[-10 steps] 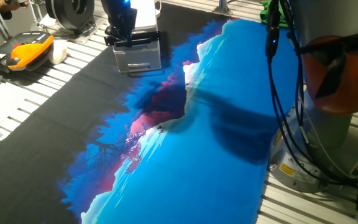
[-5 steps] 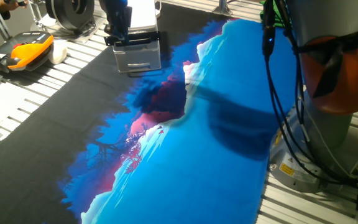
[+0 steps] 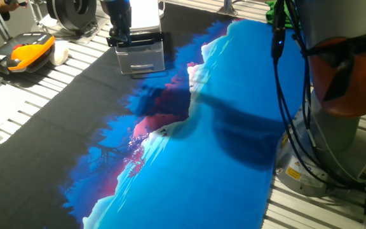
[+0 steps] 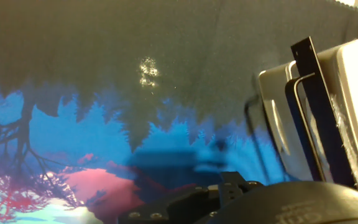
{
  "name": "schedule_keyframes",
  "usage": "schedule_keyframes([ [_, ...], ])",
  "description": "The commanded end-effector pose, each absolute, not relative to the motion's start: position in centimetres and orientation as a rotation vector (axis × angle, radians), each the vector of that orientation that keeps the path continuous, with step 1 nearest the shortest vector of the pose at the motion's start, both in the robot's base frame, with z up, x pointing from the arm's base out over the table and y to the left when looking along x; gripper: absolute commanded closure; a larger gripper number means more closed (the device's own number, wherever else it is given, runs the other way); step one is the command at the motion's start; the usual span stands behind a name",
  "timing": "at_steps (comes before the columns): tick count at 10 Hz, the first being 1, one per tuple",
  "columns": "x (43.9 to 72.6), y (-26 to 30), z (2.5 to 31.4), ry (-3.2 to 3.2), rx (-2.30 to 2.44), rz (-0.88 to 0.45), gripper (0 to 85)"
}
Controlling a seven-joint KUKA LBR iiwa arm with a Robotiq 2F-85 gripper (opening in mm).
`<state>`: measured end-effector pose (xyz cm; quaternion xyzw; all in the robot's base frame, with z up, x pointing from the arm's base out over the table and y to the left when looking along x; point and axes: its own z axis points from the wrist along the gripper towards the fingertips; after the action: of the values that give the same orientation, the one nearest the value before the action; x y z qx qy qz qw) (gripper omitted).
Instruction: Grasp the handle and open the drawer
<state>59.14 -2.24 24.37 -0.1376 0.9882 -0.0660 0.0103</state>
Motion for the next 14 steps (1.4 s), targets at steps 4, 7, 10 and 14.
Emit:
schedule_keyframes([
  [4,60.0,-3.6,24.2,3.093,-0.484,-0.121,85.0],
  [7,60.2,-3.7,24.0,3.085,-0.512,-0.12,85.0],
  [10,60.5,-4.2,23.9,3.07,-0.602,-0.1,85.0],
  [14,61.3,-5.2,23.2,3.049,-0.695,-0.065,85.0],
])
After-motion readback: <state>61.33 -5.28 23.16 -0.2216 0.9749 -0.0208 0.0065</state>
